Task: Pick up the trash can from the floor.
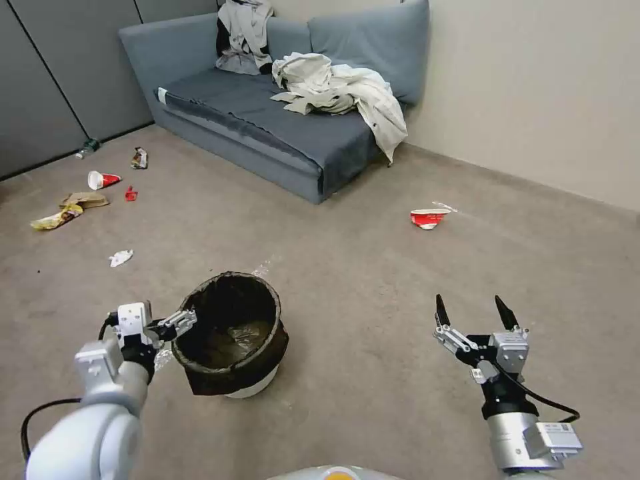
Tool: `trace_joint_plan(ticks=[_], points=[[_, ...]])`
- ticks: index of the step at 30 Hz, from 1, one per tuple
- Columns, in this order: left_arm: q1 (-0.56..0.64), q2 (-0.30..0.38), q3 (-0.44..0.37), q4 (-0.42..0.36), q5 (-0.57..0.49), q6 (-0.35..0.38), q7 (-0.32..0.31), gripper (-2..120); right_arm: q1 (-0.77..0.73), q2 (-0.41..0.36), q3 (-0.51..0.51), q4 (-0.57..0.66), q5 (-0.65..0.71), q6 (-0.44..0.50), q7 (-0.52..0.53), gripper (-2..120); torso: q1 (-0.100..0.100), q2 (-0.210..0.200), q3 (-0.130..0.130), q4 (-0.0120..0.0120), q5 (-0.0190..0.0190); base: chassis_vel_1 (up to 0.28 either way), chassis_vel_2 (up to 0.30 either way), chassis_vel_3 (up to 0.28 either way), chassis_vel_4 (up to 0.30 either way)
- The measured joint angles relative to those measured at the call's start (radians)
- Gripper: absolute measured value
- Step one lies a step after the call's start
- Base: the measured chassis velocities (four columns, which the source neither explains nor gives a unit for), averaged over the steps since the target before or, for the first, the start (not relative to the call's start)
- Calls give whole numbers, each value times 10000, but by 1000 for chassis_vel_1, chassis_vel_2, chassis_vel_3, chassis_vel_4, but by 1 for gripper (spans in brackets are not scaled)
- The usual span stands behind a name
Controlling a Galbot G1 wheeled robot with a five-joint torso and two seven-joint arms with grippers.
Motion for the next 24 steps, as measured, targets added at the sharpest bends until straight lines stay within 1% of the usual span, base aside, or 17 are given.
trace_joint_plan(ticks=[2,5,7,9,10,13,15,16,19,24], points=[[-290,66,133,309,-112,375,-121,100,54,-42,-29,-40,2,-4,7,100,0,0,0,-1,-3,0,0,0,0],[-365,90,156,447,-127,472,-178,100,88,-68,-38,-52,6,-32,6,100,0,0,0,0,-1,0,0,0,0],[-677,263,267,855,-131,804,-237,100,175,-112,7,-192,11,-108,6,100,0,0,0,3,-3,0,0,0,0],[-756,291,280,912,-134,879,-243,100,188,-117,25,-230,12,-113,6,100,1,0,0,3,-2,0,0,0,0],[-984,360,308,1048,-212,978,-265,100,206,-120,69,-312,23,-134,6,100,1,0,0,0,-3,0,0,0,0],[-1175,429,357,1171,-314,1017,-347,100,208,-118,91,-368,39,-154,6,100,1,0,0,-1,1,0,0,0,0],[-1442,574,564,1616,-412,1023,-600,100,212,-99,99,-451,39,-210,6,100,1,0,0,0,0,0,0,0,0],[-1442,574,564,1616,-412,1023,-600,100,212,-99,99,-451,39,-210,6,100,1,0,0,0,0,0,0,0,0],[-1638,637,578,2187,-456,1017,-680,100,223,-71,98,-563,-16,-284,6,100,1,0,0,1,-1,0,0,0,0],[-1742,671,571,2555,-508,1002,-681,100,221,-37,93,-598,-74,-302,6,100,1,0,0,1,-2,0,0,0,0]])
